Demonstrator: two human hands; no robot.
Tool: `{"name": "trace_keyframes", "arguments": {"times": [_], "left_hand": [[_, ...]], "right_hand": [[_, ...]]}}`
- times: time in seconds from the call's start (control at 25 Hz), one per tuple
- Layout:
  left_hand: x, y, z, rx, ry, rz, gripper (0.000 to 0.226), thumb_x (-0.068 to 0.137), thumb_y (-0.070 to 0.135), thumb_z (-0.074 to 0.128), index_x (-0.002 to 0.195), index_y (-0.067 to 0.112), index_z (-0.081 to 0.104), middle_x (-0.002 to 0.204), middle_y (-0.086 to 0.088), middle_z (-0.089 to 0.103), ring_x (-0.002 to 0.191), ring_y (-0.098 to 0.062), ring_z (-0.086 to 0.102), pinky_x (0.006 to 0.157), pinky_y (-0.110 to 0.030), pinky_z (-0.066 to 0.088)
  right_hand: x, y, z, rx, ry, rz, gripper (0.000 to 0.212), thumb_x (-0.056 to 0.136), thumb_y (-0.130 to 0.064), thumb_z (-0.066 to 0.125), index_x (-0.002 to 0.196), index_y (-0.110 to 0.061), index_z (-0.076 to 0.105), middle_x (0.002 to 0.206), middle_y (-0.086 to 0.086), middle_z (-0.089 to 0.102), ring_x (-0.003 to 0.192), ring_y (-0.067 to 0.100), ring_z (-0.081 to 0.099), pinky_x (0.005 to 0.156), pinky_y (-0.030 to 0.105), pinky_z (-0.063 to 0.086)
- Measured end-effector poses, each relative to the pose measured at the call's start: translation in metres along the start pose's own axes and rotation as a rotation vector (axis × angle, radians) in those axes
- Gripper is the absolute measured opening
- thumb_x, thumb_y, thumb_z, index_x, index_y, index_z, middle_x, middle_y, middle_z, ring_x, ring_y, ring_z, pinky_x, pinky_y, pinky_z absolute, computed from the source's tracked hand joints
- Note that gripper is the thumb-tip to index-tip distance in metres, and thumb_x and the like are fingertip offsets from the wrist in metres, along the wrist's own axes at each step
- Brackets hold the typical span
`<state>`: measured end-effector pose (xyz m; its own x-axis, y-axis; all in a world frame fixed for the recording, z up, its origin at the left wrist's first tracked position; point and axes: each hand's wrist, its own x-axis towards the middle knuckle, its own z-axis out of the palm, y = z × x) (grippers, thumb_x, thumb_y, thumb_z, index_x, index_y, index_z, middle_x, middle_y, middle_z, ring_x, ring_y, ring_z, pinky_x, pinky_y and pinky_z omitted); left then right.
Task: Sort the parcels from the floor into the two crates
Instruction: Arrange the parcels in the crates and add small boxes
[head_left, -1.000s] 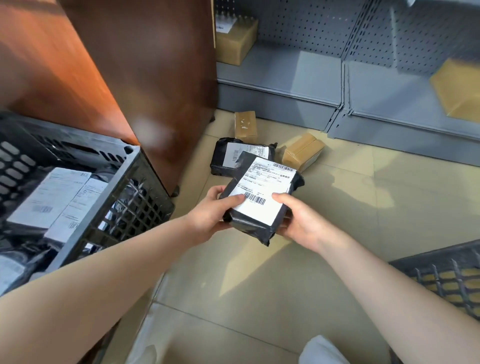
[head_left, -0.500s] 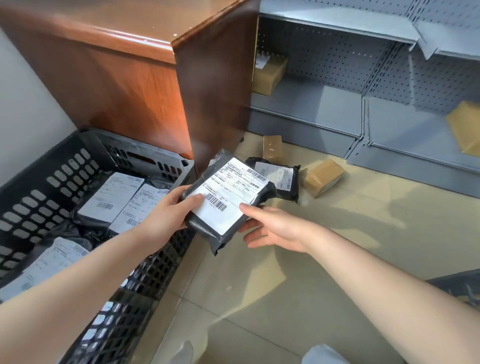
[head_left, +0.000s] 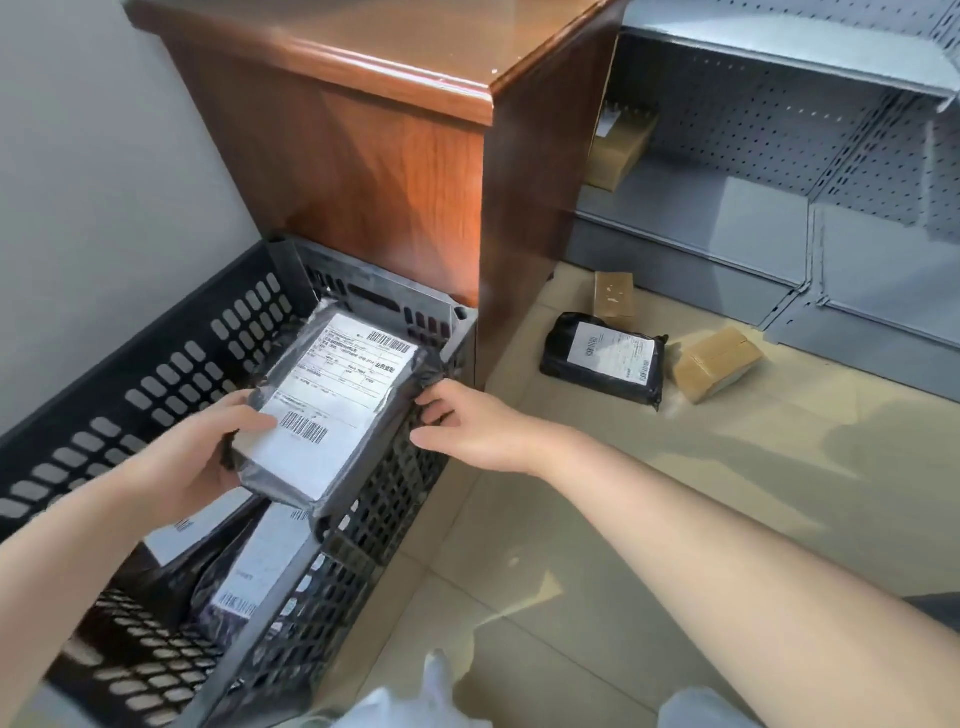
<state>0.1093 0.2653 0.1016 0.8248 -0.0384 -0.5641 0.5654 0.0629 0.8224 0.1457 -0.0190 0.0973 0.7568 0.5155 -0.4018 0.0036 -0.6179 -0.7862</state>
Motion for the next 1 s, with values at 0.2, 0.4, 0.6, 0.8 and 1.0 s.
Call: {"name": "trace_keyframes", "arguments": {"times": [0.2,0.4,0.6,0.8,1.0], "left_hand": [[-0.009,-0.008,-0.053,0.133,-0.067,-0.142,0.113,0.021,0.025,0.097,0.125,0.024,0.054,0.117,-0.014,0.071,0.095,-0.032,0.072,0.076,-0.044,0.058],[-0.005,-0.033,-0.072,0.164,-0.082,-0.287,0.101,0.036,0.006,0.087,0.128,0.024,0.050,0.117,-0.021,0.069,0.100,-0.040,0.069,0.086,-0.051,0.050],[0.004,-0.059,-0.078,0.213,-0.089,-0.409,0.095,0.045,0.000,0.085,0.130,0.021,0.049,0.120,-0.017,0.069,0.110,-0.038,0.066,0.093,-0.052,0.049],[0.018,-0.060,-0.078,0.541,-0.111,-0.497,0.088,0.066,-0.001,0.078,0.138,0.030,0.037,0.129,-0.012,0.056,0.118,-0.032,0.058,0.103,-0.050,0.047],[0.021,-0.058,-0.051,1.082,-0.034,-0.463,0.087,0.083,0.006,0.066,0.151,0.021,0.014,0.134,-0.005,0.048,0.118,-0.027,0.051,0.091,-0.032,0.045]], "right_hand": [[0.013,0.001,0.031,-0.462,0.073,-0.117,0.055,0.096,-0.034,0.051,0.147,-0.031,0.031,0.134,0.003,0.033,0.128,0.023,0.027,0.102,0.037,0.034],[0.020,0.007,0.037,-0.633,0.293,-0.194,0.045,0.098,-0.036,0.048,0.142,-0.030,0.043,0.135,0.004,0.032,0.132,0.025,0.021,0.113,0.044,0.023],[0.029,0.005,0.039,-0.658,0.174,-0.109,0.054,0.101,-0.053,0.034,0.151,-0.033,0.032,0.166,0.005,0.003,0.152,0.025,-0.006,0.122,0.046,-0.003],[0.032,0.003,0.039,-0.683,0.161,-0.078,0.057,0.101,-0.056,0.031,0.152,-0.033,0.028,0.166,0.003,0.001,0.152,0.025,-0.007,0.122,0.047,-0.003],[0.032,0.004,0.041,-0.680,0.164,-0.079,0.056,0.101,-0.055,0.031,0.152,-0.033,0.028,0.166,0.002,0.001,0.151,0.025,-0.008,0.122,0.048,-0.001]]}}
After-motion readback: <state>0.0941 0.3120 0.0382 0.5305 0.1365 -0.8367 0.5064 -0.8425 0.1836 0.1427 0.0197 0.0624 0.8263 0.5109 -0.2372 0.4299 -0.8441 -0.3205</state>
